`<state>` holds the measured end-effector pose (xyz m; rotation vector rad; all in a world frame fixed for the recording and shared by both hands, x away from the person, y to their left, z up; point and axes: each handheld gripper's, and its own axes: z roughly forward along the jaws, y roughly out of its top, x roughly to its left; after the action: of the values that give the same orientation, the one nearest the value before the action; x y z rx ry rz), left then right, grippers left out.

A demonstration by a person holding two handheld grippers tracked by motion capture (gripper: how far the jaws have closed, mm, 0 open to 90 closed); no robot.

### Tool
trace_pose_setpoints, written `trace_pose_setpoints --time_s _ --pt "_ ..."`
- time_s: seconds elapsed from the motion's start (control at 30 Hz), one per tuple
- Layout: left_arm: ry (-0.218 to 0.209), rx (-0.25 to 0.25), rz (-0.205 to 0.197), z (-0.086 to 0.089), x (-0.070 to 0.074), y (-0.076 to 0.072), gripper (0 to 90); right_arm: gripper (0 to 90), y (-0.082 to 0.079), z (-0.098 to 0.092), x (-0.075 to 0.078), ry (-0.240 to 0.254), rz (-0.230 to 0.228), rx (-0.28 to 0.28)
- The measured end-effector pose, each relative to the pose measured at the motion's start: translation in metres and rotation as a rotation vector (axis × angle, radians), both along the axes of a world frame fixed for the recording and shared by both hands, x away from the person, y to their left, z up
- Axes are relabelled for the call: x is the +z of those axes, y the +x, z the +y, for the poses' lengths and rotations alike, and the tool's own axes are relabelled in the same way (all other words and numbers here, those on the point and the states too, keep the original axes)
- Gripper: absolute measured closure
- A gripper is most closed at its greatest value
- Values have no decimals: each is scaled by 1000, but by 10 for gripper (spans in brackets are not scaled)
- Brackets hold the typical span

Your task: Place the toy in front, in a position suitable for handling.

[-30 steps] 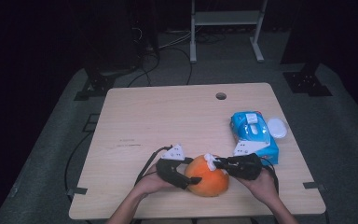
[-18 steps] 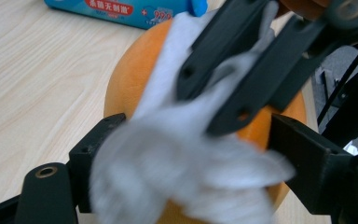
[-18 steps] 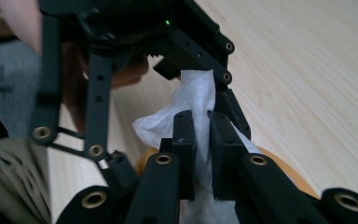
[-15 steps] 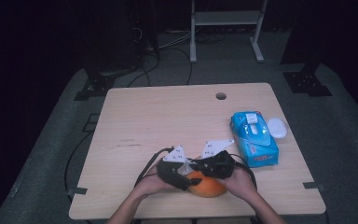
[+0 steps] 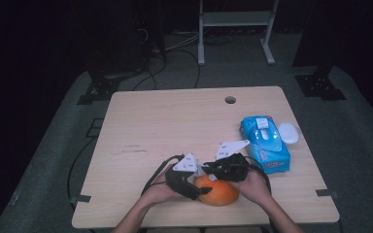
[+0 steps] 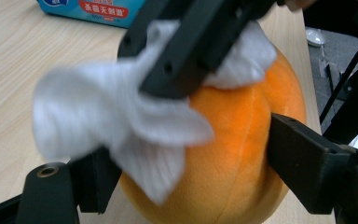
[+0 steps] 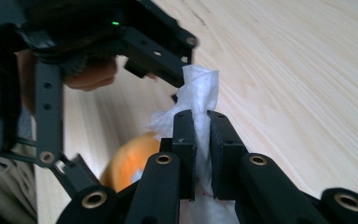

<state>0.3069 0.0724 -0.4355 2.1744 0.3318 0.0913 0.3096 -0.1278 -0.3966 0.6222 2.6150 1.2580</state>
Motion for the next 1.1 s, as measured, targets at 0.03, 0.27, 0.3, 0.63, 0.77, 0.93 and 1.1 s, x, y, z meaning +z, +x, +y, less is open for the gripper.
trace_pose_setpoints --time_s 0.03,0.27,0.3,0.63,0.77,0.93,1.1 --pt "-1 0 4 0 0 0 223 815 2 -6 1 2 3 -18" --pt "-44 -4 46 4 1 3 169 814 -9 -31 5 20 -16 -60" --pt "-76 -22 95 6 4 5 137 814 -15 -38 4 37 -11 -56" --pt "-65 -64 288 1 -12 13 23 815 -45 -50 -7 107 12 -7" --pt "-80 -114 280 0 -11 9 168 815 -54 -52 -7 106 5 -1" --pt "-121 -76 65 3 8 3 319 816 -54 -55 7 133 -42 -28" --pt "-71 -25 -134 7 16 3 312 816 -42 -49 15 136 -100 -55"
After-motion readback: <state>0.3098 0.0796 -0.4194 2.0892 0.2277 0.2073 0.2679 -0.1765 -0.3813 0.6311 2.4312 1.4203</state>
